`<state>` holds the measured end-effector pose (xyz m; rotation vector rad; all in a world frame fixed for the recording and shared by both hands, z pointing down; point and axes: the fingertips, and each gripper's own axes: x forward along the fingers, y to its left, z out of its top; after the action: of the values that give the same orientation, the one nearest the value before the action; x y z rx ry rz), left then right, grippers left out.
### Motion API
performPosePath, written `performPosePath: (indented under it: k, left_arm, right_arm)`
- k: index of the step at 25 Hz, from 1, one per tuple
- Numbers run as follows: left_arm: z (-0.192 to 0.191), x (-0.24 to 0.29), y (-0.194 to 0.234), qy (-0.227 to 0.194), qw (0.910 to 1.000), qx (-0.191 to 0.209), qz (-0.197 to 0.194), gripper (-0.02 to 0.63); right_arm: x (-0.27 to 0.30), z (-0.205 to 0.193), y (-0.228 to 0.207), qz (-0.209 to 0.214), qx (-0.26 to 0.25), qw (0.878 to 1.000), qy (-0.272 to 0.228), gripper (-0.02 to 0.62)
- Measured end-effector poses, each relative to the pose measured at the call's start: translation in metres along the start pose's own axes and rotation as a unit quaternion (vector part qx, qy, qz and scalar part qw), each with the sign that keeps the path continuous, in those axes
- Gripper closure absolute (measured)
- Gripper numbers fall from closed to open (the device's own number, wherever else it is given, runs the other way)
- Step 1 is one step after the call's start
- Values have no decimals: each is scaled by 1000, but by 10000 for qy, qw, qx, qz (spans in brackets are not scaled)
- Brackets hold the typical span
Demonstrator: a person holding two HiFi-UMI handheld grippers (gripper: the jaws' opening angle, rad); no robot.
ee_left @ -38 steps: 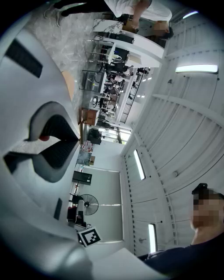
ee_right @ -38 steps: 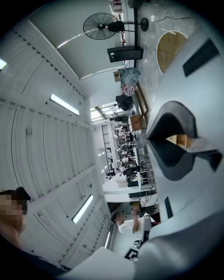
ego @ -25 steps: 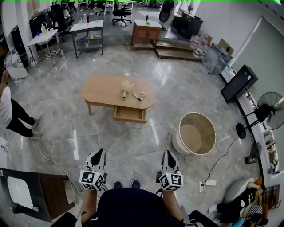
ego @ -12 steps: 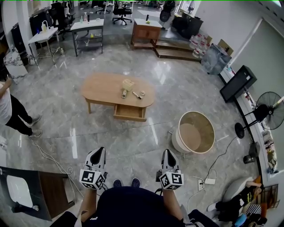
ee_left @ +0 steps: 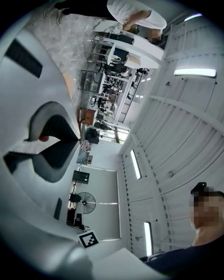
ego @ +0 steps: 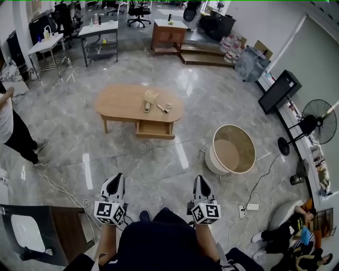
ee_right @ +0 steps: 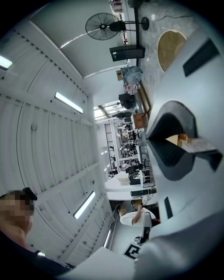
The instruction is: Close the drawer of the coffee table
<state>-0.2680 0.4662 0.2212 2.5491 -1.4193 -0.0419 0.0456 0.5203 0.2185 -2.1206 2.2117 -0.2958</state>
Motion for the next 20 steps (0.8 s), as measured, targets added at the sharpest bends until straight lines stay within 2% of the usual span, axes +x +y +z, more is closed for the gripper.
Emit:
performPosePath:
  k: [4,11,20]
  left_arm:
    - [-2,-5,1,37,9999,-39,-99,581]
    - [-14,5,2,122,9996,-32,-272,581]
    - [-5,32,28,23,9999,-23,-110,581]
  right_arm:
    - [-12,-2,9,47,-138,9999,6,568]
    - [-12,-13,5,-146,-19,9999,-5,568]
    - [44,-15,3,-6,8,10000,-49,568]
